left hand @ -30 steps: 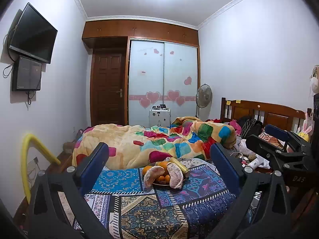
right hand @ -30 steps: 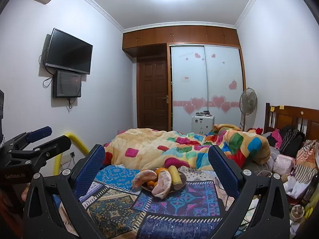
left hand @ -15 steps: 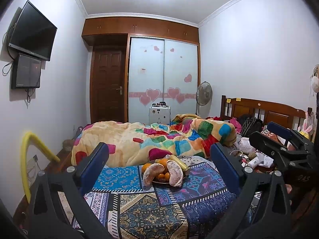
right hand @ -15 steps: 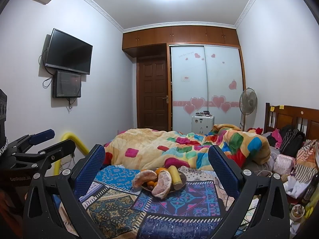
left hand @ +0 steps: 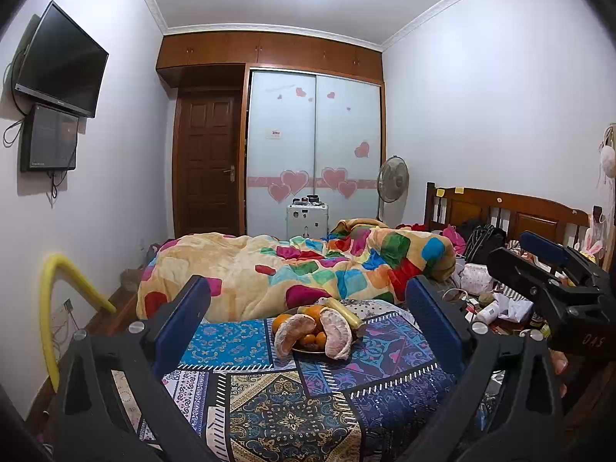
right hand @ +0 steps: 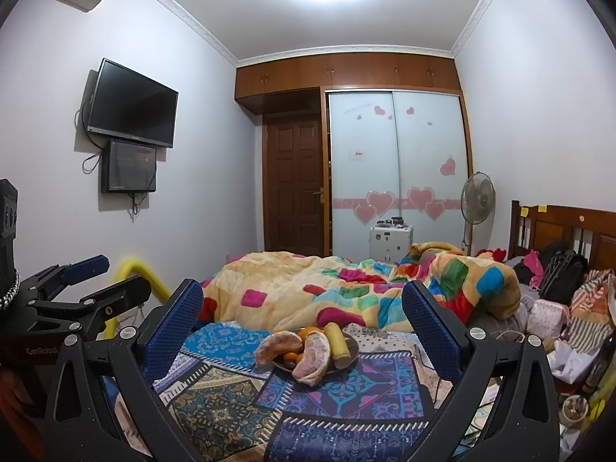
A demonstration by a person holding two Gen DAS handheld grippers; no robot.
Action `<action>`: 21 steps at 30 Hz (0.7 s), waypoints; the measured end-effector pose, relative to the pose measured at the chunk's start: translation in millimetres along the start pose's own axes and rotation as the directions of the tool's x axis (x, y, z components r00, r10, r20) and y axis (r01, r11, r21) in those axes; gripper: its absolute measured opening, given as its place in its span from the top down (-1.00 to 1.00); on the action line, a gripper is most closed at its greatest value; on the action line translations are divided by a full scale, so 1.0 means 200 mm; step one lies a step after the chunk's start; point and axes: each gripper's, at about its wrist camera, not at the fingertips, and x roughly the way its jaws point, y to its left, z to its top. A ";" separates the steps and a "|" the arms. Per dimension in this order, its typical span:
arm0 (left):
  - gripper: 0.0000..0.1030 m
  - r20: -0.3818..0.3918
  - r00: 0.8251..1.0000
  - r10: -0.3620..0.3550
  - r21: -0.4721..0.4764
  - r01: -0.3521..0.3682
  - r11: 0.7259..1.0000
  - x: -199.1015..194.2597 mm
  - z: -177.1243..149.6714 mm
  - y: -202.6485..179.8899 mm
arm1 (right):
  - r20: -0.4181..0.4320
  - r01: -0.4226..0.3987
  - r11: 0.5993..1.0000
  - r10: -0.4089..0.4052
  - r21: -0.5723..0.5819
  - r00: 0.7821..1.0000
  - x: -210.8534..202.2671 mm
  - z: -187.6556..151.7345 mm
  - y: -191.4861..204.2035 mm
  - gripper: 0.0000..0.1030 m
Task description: Organize fruits
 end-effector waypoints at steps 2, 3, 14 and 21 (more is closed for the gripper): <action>-0.99 0.001 1.000 0.000 0.001 0.000 1.000 0.00 0.00 0.00 | 0.002 0.000 1.000 0.000 0.002 1.000 -0.01 0.00 0.00 -1.00; -1.00 0.002 1.000 0.001 0.000 -0.001 1.000 0.00 0.00 0.00 | 0.003 0.001 1.000 -0.001 0.003 1.000 -0.01 0.00 0.00 -1.00; -1.00 -0.004 1.000 -0.006 -0.006 0.006 1.000 0.00 0.00 -0.01 | 0.008 0.004 1.000 -0.005 0.014 1.000 -0.02 0.02 -0.01 -1.00; -1.00 -0.002 1.000 -0.005 -0.003 0.005 1.000 -0.01 0.00 -0.01 | 0.010 0.007 1.000 -0.007 0.015 1.000 -0.03 0.02 -0.01 -1.00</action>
